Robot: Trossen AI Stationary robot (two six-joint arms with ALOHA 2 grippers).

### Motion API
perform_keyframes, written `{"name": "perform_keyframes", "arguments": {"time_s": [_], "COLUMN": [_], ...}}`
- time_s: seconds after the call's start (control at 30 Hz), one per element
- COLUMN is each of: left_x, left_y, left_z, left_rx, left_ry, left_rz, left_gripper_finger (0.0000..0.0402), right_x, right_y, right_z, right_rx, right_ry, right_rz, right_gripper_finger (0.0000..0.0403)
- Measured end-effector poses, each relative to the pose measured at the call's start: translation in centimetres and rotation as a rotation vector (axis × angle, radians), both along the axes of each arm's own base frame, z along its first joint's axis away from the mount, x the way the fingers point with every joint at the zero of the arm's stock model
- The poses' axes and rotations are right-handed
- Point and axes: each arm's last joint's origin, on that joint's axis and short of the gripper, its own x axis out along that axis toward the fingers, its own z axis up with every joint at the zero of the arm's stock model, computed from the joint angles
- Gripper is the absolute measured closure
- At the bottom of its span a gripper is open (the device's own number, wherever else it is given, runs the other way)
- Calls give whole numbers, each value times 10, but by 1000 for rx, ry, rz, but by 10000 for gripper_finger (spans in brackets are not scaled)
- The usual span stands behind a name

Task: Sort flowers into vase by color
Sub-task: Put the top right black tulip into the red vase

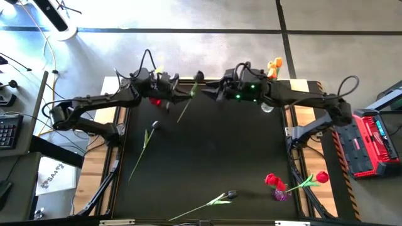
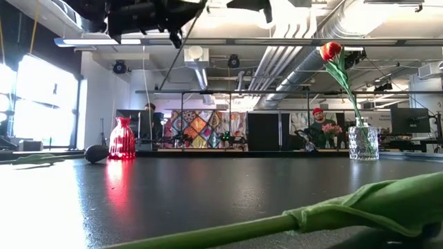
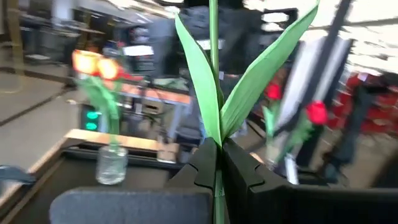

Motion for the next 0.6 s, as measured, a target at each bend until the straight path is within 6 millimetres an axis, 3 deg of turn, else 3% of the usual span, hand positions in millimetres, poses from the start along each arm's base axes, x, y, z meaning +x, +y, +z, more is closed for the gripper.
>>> {"name": "perform_keyframes", "arguments": {"time_s": [0.37,0.47,0.6], "left_x": [7,7,7], "left_y": [-15,-15,-15], "left_z": [-5,-7,-8], "left_rx": [11,1,-5], "left_ry": [44,63,74], "left_rz": [-70,-70,-68], "left_gripper_finger": [401,401,401], "right_x": [16,16,16], "right_y": [3,3,3], "right_z": [-5,-4,-5], "right_rx": [-12,-24,-26], "right_ry": [-59,-62,-59], "right_rz": [166,171,171], "right_gripper_finger": [219,251,327]}}
